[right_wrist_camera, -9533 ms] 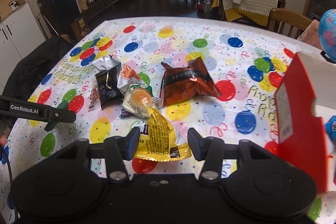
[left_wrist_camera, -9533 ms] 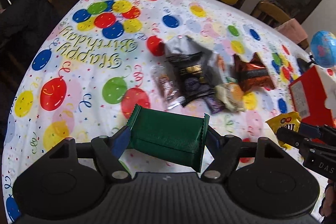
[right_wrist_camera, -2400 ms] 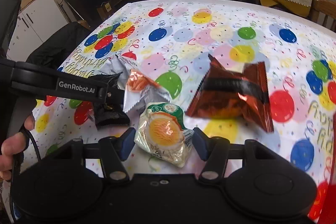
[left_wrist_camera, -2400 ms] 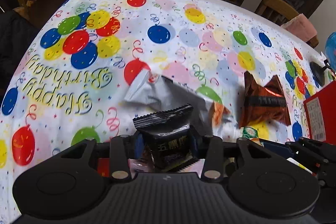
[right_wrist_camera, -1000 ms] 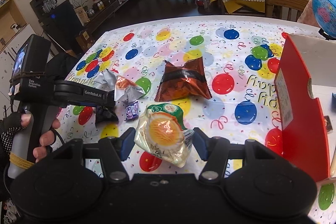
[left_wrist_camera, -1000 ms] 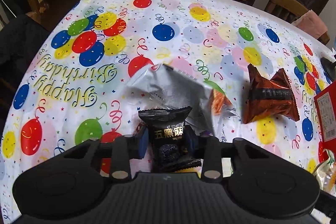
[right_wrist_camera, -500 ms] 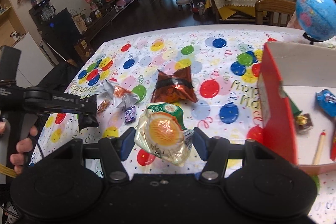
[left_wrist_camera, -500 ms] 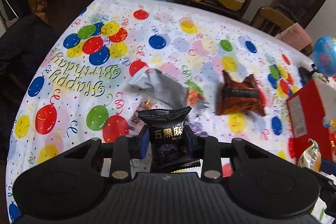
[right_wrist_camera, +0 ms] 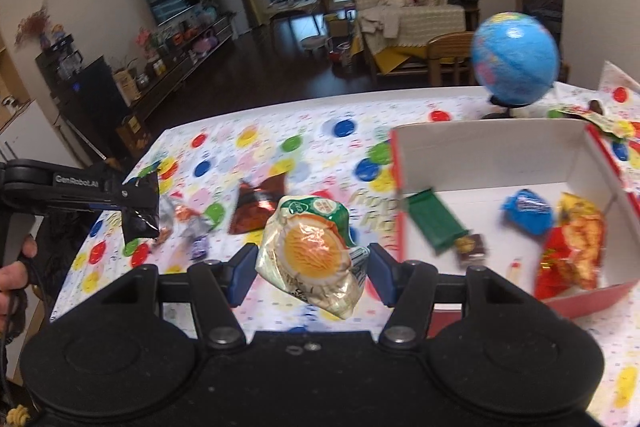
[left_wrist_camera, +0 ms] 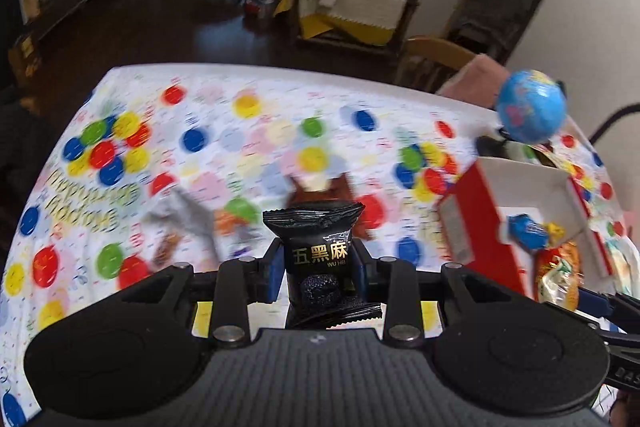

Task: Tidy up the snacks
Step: 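Lift and carry the black packet and bun packet into the red box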

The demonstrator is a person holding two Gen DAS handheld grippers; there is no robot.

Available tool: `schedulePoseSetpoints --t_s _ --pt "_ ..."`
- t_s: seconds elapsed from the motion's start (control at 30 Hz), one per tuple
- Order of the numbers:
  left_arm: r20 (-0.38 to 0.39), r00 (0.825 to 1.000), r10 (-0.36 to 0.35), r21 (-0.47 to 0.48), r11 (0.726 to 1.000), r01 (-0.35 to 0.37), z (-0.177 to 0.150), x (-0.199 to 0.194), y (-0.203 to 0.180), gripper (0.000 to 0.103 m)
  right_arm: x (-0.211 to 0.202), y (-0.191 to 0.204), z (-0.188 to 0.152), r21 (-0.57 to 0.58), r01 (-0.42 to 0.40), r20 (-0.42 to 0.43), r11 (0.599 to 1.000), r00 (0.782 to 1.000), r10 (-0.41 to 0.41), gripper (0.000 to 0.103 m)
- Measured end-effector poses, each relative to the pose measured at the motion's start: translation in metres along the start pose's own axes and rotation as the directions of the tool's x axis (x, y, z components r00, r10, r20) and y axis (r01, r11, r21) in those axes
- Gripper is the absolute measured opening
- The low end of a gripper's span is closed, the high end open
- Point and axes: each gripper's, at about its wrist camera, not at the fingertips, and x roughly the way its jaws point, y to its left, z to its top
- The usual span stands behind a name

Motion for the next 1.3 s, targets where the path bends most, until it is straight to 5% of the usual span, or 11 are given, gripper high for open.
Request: schedulePoseSetpoints --t_s 0.57,1.3 --pt "-0.028 0.997 -0.068 0.245 0.967 0.073 0.001 0.032 -0.155 0.033 -0.026 -0.106 -0.004 0.034 0.121 0.022 0.992 0.992 -0.122 0.058" --pt "-0.118 0.993 -0.025 0.368 0.927 0.067 -0.002 0.109 -0.252 0.033 -0.004 -0.205 0.014 0.017 0.292 -0.020 0.956 0.956 -0.291 0.058"
